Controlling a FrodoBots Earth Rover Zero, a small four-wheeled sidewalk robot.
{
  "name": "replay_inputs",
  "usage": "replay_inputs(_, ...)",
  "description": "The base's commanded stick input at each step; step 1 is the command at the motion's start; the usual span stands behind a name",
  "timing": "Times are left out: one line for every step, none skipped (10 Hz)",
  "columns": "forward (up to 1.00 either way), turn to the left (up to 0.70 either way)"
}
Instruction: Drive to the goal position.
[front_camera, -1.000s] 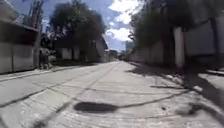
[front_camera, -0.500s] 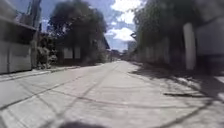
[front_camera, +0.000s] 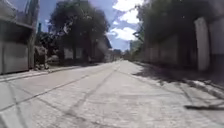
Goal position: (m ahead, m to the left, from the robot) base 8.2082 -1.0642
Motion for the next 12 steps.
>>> replay_inputs(1.00, 0.00)
replay_inputs(1.00, 0.00)
replay_inputs(1.00, 0.00)
replay_inputs(1.00, 0.00)
replay_inputs(1.00, 0.00)
replay_inputs(1.00, 0.00)
replay_inputs(1.00, 0.00)
replay_inputs(1.00, 0.00)
replay_inputs(1.00, 0.01)
replay_inputs(1.00, 0.04)
replay_inputs(1.00, 0.01)
replay_inputs(1.00, 0.03)
